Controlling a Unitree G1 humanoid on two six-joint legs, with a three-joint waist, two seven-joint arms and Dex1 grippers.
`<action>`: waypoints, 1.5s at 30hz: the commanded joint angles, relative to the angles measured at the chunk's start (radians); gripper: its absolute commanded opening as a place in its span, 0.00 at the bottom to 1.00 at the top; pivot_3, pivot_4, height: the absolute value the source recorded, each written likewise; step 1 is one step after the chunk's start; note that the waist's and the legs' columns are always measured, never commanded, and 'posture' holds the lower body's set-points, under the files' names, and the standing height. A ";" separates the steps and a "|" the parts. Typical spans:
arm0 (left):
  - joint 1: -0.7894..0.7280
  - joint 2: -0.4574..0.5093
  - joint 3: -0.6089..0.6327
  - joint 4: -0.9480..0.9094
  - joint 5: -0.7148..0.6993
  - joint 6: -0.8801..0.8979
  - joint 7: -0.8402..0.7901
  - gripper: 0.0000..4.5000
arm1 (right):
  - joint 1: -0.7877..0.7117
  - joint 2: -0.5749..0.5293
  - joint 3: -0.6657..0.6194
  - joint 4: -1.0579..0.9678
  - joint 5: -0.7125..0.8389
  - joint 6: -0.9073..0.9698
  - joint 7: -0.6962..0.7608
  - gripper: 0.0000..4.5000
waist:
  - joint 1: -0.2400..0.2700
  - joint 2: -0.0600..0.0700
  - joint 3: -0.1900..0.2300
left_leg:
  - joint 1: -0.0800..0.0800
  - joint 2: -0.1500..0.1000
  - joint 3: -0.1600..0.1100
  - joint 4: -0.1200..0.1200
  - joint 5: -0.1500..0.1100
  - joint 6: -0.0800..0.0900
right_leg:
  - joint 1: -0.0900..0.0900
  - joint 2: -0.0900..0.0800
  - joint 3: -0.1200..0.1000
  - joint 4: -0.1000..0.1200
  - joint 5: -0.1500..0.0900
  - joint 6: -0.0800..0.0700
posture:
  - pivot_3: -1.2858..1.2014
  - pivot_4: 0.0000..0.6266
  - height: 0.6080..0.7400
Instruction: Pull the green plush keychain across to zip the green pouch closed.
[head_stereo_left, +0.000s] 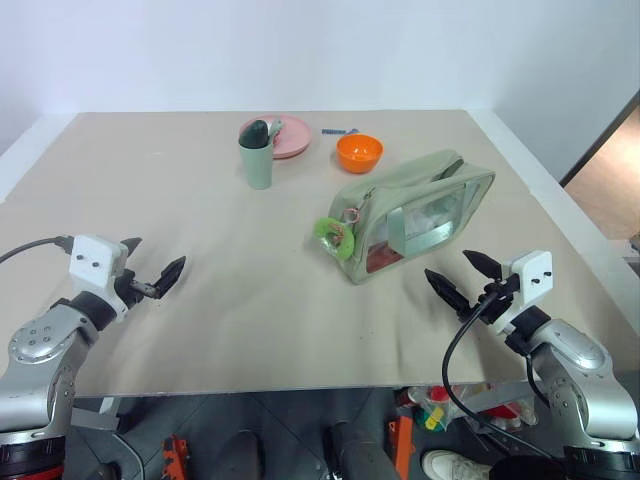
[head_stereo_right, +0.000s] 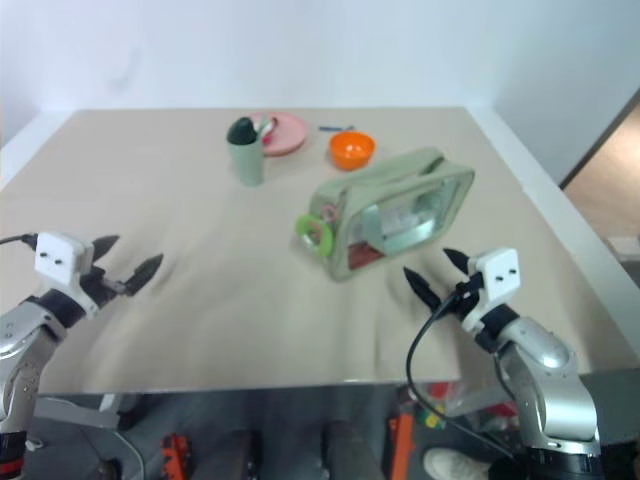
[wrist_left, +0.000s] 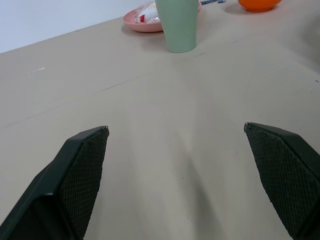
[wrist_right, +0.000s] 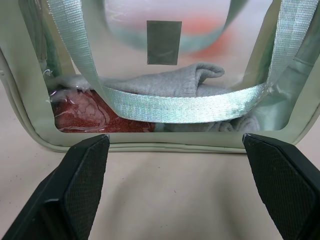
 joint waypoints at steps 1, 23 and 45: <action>-0.005 0.013 0.001 -0.021 -0.017 -0.011 -0.022 1.00 | 0.001 -0.008 -0.027 -0.040 0.010 -0.014 -0.001 0.98 | 0.000 0.000 0.000 | 0.000 0.000 0.000 0.000 0.000 0.000 | 0.000 0.000 0.000 0.000 0.000 0.000 | 0.52 0.24 1.00; -0.023 0.111 -0.080 -0.172 -0.248 0.142 -0.296 1.00 | -0.169 -0.161 -0.043 -0.094 0.109 0.080 0.104 0.98 | -0.001 0.003 0.004 | 0.000 0.000 0.001 0.001 0.000 0.000 | 0.000 0.000 0.001 0.000 0.000 0.000 | 0.52 0.24 1.00; -0.160 0.139 -0.230 -0.354 -0.356 0.287 -0.249 1.00 | -0.961 -0.337 0.457 0.769 -0.425 -0.781 0.653 0.66 | 0.000 0.003 0.005 | -0.004 0.000 0.001 -0.002 -0.002 0.001 | -0.004 0.000 0.000 0.000 0.000 0.005 | 0.52 0.24 1.00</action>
